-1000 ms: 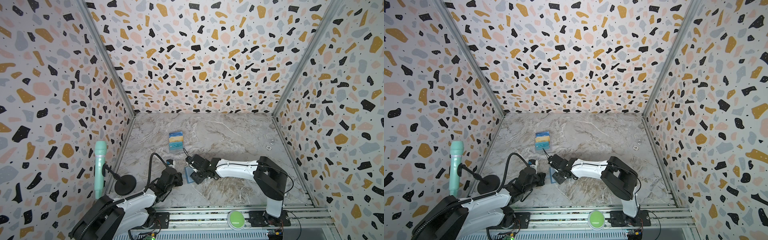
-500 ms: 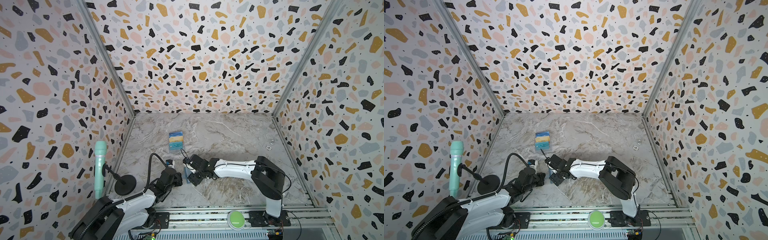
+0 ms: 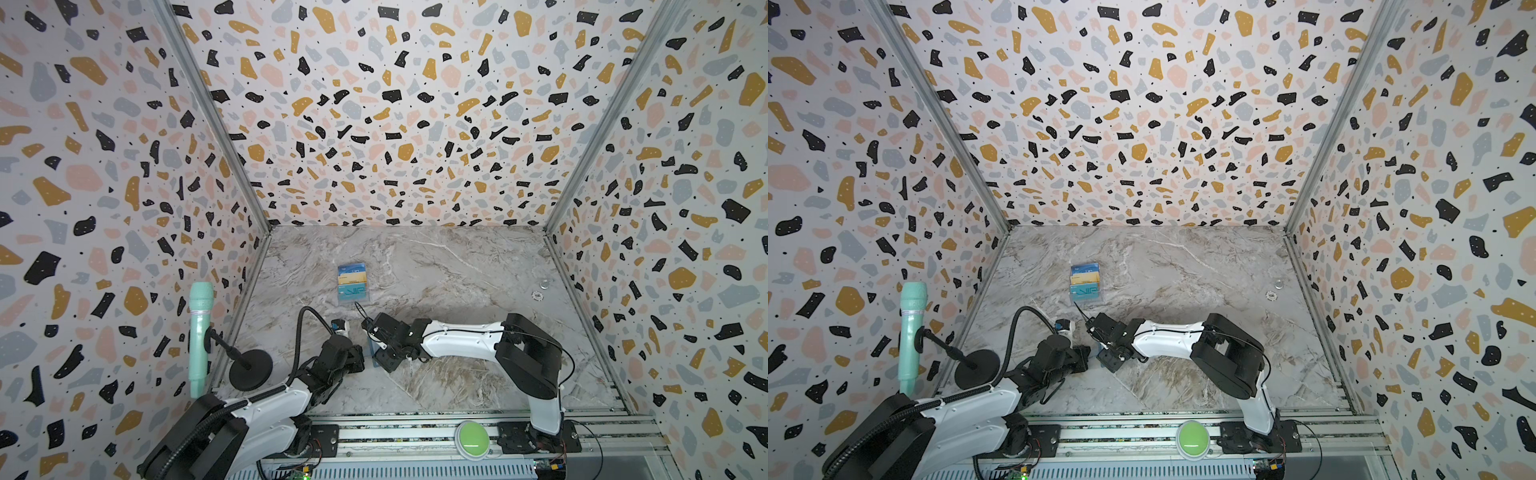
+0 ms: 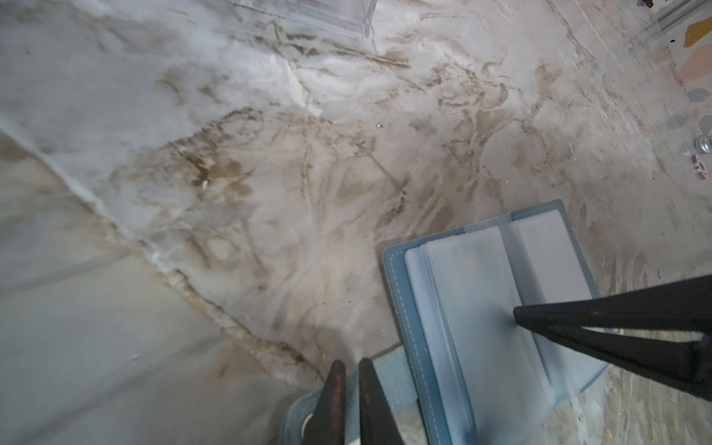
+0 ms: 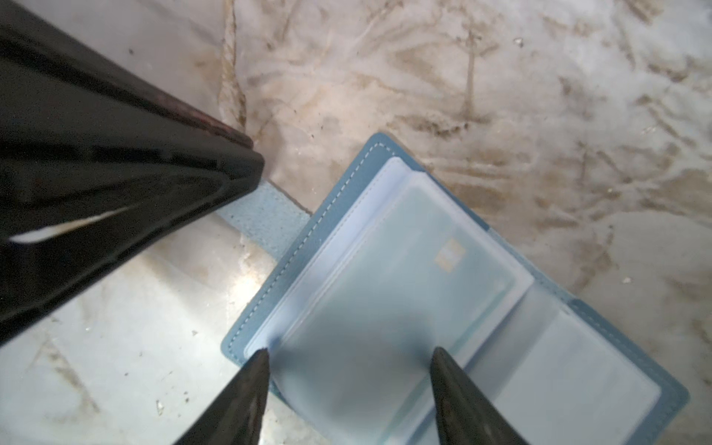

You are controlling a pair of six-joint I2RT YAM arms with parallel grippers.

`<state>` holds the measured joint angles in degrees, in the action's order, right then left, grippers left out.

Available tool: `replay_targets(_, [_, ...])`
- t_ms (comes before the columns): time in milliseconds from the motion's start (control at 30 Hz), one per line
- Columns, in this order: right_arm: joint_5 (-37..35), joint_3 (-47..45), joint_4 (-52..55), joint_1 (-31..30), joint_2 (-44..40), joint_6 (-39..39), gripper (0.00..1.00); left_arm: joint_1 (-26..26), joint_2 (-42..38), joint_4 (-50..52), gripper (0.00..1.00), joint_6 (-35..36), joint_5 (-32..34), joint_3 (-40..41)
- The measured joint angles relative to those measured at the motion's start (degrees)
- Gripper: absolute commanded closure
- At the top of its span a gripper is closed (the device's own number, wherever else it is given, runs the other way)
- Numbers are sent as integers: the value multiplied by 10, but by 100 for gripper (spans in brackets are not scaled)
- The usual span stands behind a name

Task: Take the credit cards out of the card holder
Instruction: Flip over the card slot in the card holder.

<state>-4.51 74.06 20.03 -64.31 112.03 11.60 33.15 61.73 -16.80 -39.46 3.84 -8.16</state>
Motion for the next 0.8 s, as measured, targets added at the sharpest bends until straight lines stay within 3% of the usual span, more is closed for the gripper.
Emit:
replay_targets(333, [1, -1, 3, 4, -2, 1, 39, 0, 0, 0, 88, 0, 0, 0])
replay_targets(800, [56, -31, -8, 45, -37, 10, 52, 0, 0, 0, 88, 0, -1, 0])
